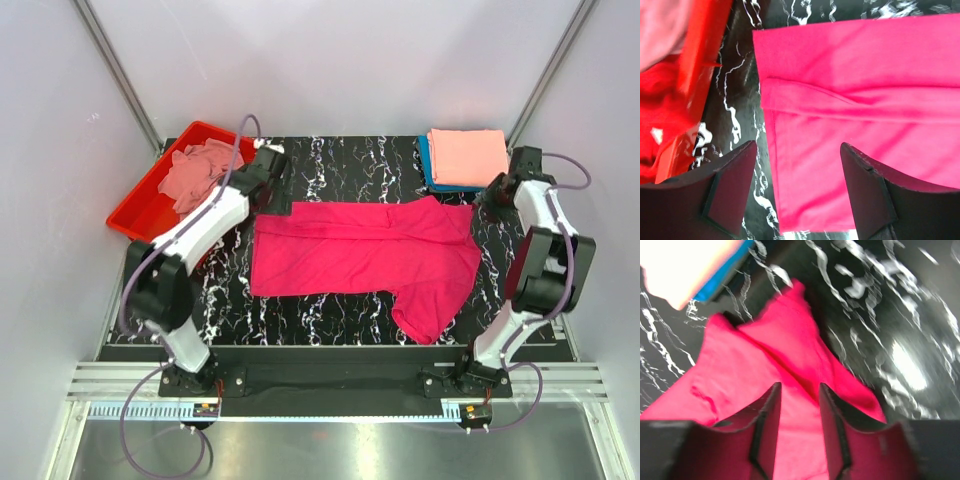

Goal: Fold and stack the t-shirts
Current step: Fold the tshirt

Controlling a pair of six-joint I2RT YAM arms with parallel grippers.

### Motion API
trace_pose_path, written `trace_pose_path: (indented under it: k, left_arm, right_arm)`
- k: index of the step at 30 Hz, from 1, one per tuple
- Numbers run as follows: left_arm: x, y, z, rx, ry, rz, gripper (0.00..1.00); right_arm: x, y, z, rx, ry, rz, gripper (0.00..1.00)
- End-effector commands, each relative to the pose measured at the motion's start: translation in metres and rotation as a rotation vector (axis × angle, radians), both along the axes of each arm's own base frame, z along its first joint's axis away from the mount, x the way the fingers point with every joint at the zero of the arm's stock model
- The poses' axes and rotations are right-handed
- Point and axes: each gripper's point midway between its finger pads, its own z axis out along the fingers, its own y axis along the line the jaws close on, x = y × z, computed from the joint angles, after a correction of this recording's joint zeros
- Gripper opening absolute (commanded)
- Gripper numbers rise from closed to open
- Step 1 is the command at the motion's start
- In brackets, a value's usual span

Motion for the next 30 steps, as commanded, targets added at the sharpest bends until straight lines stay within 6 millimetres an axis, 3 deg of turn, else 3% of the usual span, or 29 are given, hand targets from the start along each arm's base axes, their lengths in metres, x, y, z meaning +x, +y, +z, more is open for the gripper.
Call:
trace_pose_path:
  k: [1,4,5,7,8,10,12,14,17,21,25,26,27,28,30]
  left_arm:
    - [-0.023,0.004,0.038,-0.097,-0.1,0.054,0.74]
    - [-0.044,-0.001,0.054,-0.215,-0.133,0.072,0.75]
    - [-0.054,-0.001,0.045,-0.238,-0.106,0.093,0.75]
    - [-0.067,-0.002,0.048,-0.294,-0.098,0.108,0.75]
    - [-0.076,-0.003,0.038,-0.319,-0.068,0.131,0.75]
    - [-0.084,-0.01,0.041,-0.381,-0.065,0.112,0.75]
    - [-0.092,-0.009,0.038,-0.402,-0.039,0.143,0.75]
    - [-0.097,-0.008,0.039,-0.4,-0.026,0.139,0.75]
    - [-0.107,-0.002,0.037,-0.404,-0.028,0.152,0.75]
    - [-0.116,0.004,0.038,-0.425,-0.064,0.166,0.75]
    - [-0.12,0.007,0.035,-0.412,-0.055,0.168,0.75]
    - [-0.12,0.007,0.035,-0.411,-0.054,0.168,0.75]
    - [-0.12,0.007,0.036,-0.412,-0.055,0.168,0.75]
    - [-0.121,0.007,0.035,-0.411,-0.053,0.166,0.75]
    - [-0.121,0.007,0.033,-0.41,-0.045,0.169,0.75]
  right_arm:
    - [-0.059,0.004,0.026,0.01,0.103,-0.183,0.47]
    - [-0.099,0.032,0.022,0.038,0.195,-0.252,0.47]
    - [-0.125,0.04,0.015,-0.007,0.299,-0.278,0.45]
    - [-0.156,0.055,-0.001,0.024,0.405,-0.334,0.32]
    - [-0.167,0.07,-0.006,0.088,0.446,-0.325,0.3]
    - [-0.191,0.094,-0.018,0.156,0.469,-0.303,0.25]
    - [-0.208,0.111,-0.016,0.171,0.439,-0.3,0.26]
    - [-0.221,0.109,-0.013,0.123,0.433,-0.31,0.32]
    - [-0.239,0.124,-0.011,0.135,0.442,-0.259,0.38]
    - [-0.272,0.129,-0.031,0.149,0.506,-0.27,0.46]
    - [-0.286,0.139,-0.037,0.195,0.513,-0.263,0.53]
    - [-0.287,0.142,-0.037,0.207,0.513,-0.281,0.57]
    - [-0.288,0.143,-0.036,0.21,0.504,-0.28,0.84]
    - [-0.288,0.143,-0.036,0.205,0.505,-0.282,1.0]
    - [-0.291,0.145,-0.038,0.205,0.52,-0.288,0.99]
